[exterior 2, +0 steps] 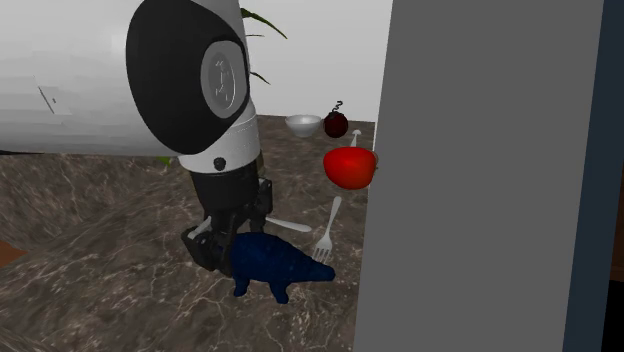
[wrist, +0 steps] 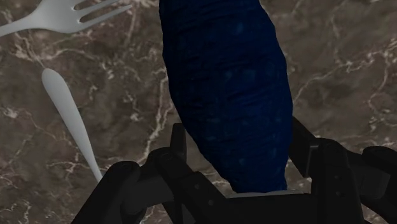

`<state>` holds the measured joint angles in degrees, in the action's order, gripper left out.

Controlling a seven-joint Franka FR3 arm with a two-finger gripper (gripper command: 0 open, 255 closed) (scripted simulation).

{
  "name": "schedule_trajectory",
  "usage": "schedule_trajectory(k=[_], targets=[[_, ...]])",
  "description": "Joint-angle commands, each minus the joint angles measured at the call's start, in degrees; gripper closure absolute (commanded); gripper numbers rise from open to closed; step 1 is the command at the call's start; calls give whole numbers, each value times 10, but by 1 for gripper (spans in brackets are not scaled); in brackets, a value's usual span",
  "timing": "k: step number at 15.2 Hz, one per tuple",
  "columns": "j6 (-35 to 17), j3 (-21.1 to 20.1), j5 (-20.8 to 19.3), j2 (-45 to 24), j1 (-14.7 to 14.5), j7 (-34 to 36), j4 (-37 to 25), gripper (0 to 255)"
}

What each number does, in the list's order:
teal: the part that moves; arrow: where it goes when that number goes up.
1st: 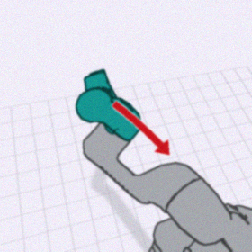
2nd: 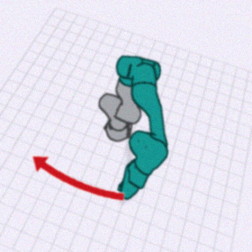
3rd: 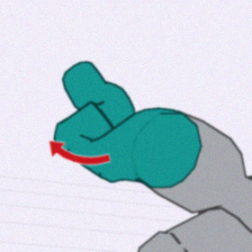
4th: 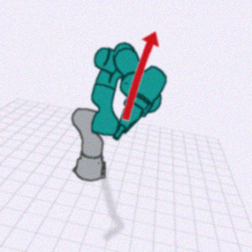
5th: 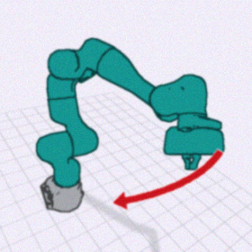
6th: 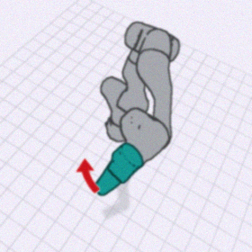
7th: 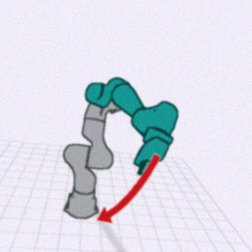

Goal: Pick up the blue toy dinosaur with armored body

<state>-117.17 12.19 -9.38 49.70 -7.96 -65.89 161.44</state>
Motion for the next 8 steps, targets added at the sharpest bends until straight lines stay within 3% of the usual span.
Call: schedule_trajectory(k=[1, 8], targets=[[8, 0, 2, 5, -1, -2, -6, 255], [67, -12, 14, 14, -1, -4, -54, 255]])
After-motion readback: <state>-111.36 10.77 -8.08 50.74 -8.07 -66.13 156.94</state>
